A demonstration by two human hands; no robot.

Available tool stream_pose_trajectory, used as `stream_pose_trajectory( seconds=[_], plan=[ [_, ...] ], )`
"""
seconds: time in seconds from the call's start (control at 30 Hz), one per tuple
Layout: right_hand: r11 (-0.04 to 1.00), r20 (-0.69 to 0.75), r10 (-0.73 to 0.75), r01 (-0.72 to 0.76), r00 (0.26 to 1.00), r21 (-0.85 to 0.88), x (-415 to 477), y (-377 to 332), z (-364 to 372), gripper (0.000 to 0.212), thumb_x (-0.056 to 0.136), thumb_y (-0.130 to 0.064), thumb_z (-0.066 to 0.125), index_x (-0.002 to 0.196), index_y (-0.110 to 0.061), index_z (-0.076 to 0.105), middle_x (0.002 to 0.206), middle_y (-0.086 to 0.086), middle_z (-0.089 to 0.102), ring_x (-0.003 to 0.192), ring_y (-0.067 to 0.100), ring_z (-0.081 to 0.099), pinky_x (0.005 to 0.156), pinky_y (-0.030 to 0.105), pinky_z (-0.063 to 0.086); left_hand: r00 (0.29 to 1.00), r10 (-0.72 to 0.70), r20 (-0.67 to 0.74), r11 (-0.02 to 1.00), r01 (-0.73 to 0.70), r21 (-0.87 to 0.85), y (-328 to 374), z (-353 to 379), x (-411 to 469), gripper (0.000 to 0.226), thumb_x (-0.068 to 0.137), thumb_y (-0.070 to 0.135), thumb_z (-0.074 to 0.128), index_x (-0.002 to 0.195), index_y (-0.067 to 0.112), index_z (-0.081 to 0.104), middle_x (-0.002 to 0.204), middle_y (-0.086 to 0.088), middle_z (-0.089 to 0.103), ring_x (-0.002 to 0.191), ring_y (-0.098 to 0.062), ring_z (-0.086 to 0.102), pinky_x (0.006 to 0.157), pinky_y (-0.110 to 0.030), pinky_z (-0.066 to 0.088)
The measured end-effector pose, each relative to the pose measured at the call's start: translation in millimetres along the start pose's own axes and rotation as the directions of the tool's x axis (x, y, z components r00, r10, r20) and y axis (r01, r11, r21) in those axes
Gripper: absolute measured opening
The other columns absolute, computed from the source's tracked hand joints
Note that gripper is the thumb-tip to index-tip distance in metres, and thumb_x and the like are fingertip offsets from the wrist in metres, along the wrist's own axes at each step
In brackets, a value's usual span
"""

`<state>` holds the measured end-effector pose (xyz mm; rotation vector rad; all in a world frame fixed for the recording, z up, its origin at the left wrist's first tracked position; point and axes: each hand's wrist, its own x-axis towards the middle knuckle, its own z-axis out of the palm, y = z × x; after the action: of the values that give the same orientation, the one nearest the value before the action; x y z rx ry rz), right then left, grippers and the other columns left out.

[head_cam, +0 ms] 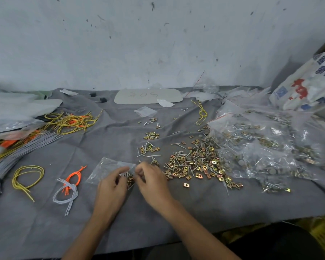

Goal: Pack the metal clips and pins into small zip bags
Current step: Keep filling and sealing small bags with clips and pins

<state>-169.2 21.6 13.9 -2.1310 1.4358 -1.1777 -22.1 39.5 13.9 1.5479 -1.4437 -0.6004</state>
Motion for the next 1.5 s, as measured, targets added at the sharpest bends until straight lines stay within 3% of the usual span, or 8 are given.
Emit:
stream_pose_trajectory(
  seconds=[0.1,0.3,0.63,0.97,1.1,1.23,1.33,1.5],
  plan=[
    [0.999,0.044,-0.027,0.028,0.999,-0.023,-1.6,0.9,-3.3,0.005,0.095,-0.020,0.062,0.097,-0.018,0.057,0.091,-0.001,0.067,0.087,0.022,0.057,0.077,0.043,0.048,1.000,-0.010,0.004,1.000,0.010,-0.010,2.1,-0.5,-0.8,0.043,0.082,0.031,0.045,0.116,0.029,0.071,0.098,0.007,0.075,0.090,-0.002,0.066,0.083,-0.032,0.051],
    [0.996,0.085,-0.067,0.073,0.994,-0.059,6.3,6.8,-33.4,0.009,0.097,-0.021,0.059,0.104,-0.018,0.062,0.101,-0.003,0.069,0.095,0.018,0.059,0.084,0.036,0.048,1.000,-0.013,0.005,0.999,0.013,-0.029,1.3,-0.5,-1.2,0.032,0.091,0.018,0.052,0.114,0.028,0.071,0.091,0.009,0.074,0.083,-0.003,0.064,0.078,-0.031,0.049],
    [0.867,-0.004,0.380,-0.358,0.925,-0.347,102.0,120.1,-134.1,0.025,0.103,-0.016,0.044,0.126,-0.013,0.055,0.121,0.010,0.062,0.109,0.026,0.058,0.091,0.040,0.049,0.998,-0.062,0.015,0.994,0.063,-0.085,5.5,-1.3,-3.4,0.040,0.081,0.028,0.047,0.113,0.030,0.071,0.077,0.013,0.070,0.069,0.000,0.059,0.069,-0.029,0.045],
    [0.620,0.054,0.629,-0.458,0.776,-0.637,163.9,179.6,-144.0,0.047,0.102,-0.025,0.042,0.143,-0.001,0.044,0.142,0.024,0.051,0.126,0.039,0.052,0.104,0.045,0.045,0.996,-0.091,0.022,0.992,0.093,-0.088,4.8,-1.3,-0.7,0.034,0.085,0.022,0.050,0.109,0.032,0.073,0.075,0.010,0.068,0.068,-0.002,0.058,0.069,-0.030,0.044],
    [0.492,0.117,0.658,-0.307,0.744,-0.814,161.5,169.9,-132.0,0.050,0.099,-0.028,0.044,0.143,-0.003,0.048,0.143,0.020,0.053,0.126,0.038,0.055,0.106,0.048,0.045,0.995,-0.093,0.018,0.992,0.095,-0.084,4.6,-0.7,0.7,0.034,0.087,0.018,0.051,0.108,0.033,0.073,0.072,0.013,0.068,0.065,-0.003,0.056,0.069,-0.032,0.044],
    [0.463,0.190,0.544,-0.104,0.817,-0.880,139.0,150.8,-126.0,0.046,0.102,-0.030,0.037,0.144,-0.014,0.051,0.146,0.015,0.052,0.129,0.038,0.052,0.105,0.051,0.042,0.997,-0.073,0.031,0.993,0.076,-0.095,5.9,-1.5,1.2,0.043,0.079,0.029,0.043,0.111,0.031,0.073,0.079,0.007,0.066,0.078,-0.013,0.057,0.076,-0.035,0.045],
    [0.490,0.138,0.453,-0.117,0.881,-0.864,109.5,133.4,-120.3,0.047,0.105,-0.037,0.032,0.139,-0.010,0.051,0.140,0.020,0.055,0.127,0.039,0.052,0.105,0.051,0.041,0.998,-0.063,0.028,0.992,0.066,-0.105,4.8,-1.3,0.0,0.044,0.079,0.030,0.044,0.113,0.027,0.073,0.088,-0.001,0.071,0.093,-0.029,0.065,0.086,-0.044,0.050],
    [0.775,0.198,0.372,-0.186,0.907,-0.604,74.9,95.6,-92.3,0.052,0.107,-0.039,0.022,0.129,-0.007,0.056,0.134,0.021,0.056,0.125,0.036,0.050,0.107,0.046,0.038,0.999,-0.049,0.020,0.995,0.050,-0.085,-1.2,1.7,0.9,0.034,0.095,0.009,0.052,0.119,0.023,0.071,0.106,-0.013,0.073,0.106,-0.039,0.063,0.091,-0.050,0.051]
  ],
)
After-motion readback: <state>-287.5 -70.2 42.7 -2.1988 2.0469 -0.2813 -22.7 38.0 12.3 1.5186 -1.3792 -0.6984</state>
